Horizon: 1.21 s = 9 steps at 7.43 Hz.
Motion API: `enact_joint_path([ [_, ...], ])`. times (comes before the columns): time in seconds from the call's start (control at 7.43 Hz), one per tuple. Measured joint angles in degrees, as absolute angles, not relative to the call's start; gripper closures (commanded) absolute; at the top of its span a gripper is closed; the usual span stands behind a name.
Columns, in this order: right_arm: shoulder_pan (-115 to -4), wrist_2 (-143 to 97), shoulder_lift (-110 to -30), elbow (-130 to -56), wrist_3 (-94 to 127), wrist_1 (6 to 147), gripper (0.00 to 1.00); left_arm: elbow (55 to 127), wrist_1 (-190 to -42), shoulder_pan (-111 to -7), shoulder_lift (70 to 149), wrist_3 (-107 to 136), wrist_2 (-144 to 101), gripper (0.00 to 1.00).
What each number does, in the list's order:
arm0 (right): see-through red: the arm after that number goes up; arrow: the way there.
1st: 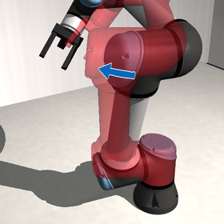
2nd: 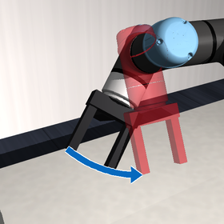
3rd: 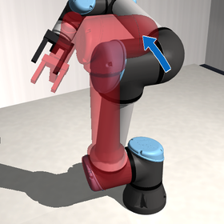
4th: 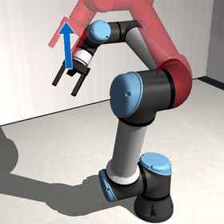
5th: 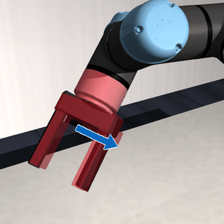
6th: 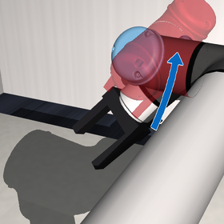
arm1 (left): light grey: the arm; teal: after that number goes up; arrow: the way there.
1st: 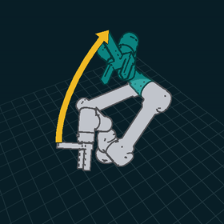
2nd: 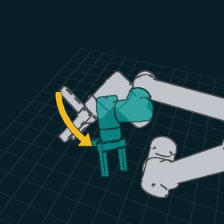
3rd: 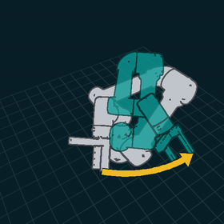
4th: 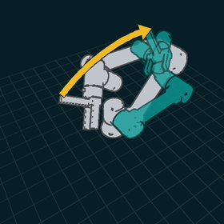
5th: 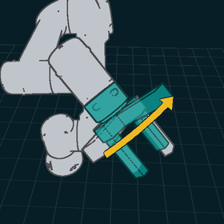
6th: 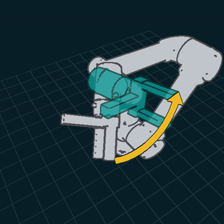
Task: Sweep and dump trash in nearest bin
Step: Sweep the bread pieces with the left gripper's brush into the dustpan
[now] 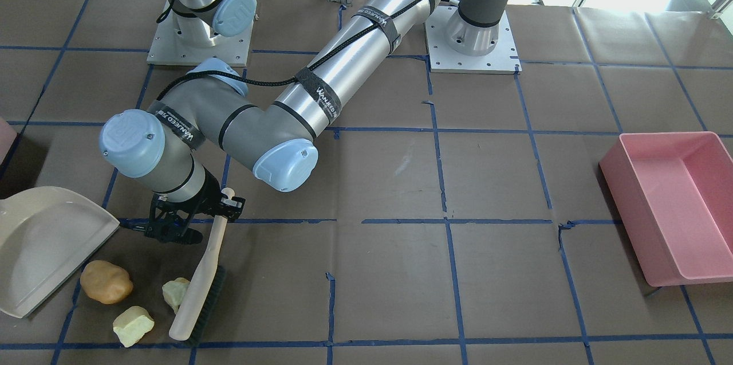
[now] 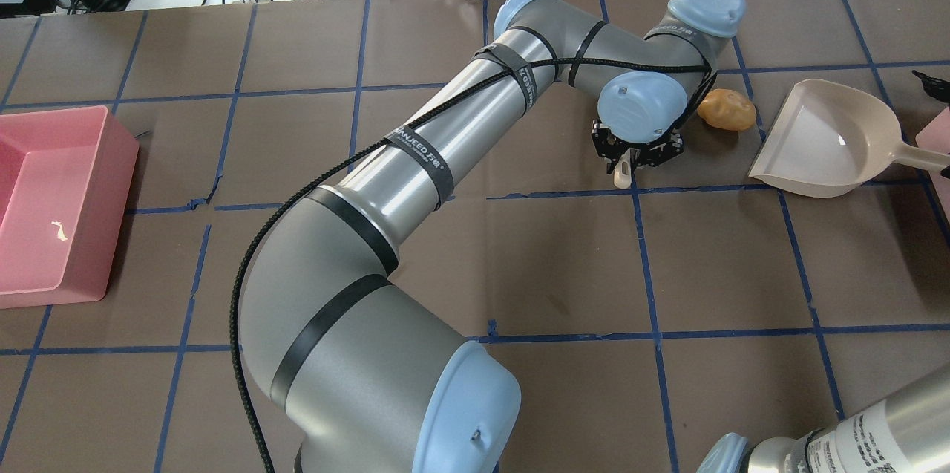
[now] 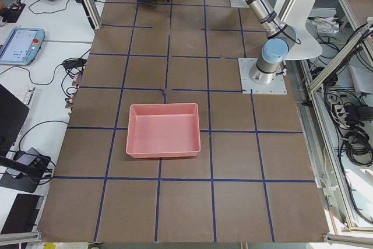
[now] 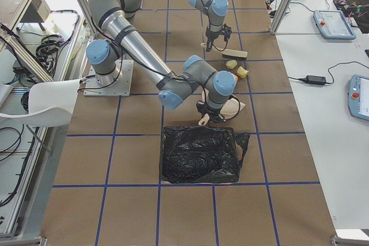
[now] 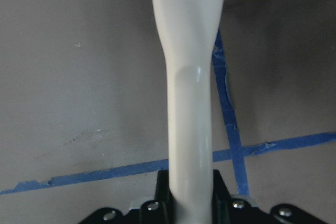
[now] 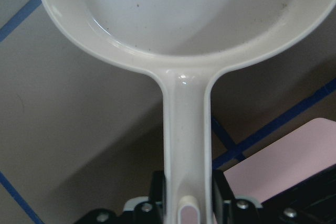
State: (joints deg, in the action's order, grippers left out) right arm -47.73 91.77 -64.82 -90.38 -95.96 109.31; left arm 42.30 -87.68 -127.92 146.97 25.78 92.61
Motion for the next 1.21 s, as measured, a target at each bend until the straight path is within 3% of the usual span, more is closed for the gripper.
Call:
enact_joint_path([
  [1.21, -48.6, 91.4, -65.0, -90.0, -95.7, 108.7, 0.85, 37.3, -79.4, -135.6, 151.0, 15.4, 89.1, 0.99],
])
